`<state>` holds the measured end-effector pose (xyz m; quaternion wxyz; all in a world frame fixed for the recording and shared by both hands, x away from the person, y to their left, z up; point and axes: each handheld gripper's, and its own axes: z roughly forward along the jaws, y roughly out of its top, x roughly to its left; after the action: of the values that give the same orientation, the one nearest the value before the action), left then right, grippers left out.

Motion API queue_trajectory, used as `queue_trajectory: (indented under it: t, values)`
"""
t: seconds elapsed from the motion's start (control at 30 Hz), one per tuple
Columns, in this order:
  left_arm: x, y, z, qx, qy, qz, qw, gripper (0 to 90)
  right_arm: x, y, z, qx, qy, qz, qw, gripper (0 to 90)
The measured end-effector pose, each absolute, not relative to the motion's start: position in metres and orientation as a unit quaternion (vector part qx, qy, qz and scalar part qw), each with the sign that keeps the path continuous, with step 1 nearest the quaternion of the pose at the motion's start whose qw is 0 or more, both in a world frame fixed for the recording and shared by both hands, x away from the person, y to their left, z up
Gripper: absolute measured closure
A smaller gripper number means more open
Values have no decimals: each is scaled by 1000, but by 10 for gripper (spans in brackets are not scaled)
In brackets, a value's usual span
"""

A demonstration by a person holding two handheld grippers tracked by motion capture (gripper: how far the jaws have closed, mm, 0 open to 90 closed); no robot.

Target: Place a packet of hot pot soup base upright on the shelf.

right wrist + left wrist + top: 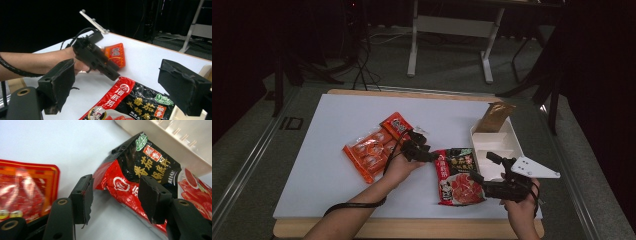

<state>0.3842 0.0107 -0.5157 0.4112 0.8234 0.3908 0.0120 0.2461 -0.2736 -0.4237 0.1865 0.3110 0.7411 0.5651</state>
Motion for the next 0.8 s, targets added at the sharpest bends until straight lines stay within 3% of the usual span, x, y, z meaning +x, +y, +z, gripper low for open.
queue_trajectory:
  t: [0.5,0.8]
  values:
    - [398,-8,-540,808,430,-15,402,470,246,-272,-426,309,745,560,187,138]
    - [397,-16,-543,812,435,-12,389,579,248,-272,-427,310,747,558,186,138]
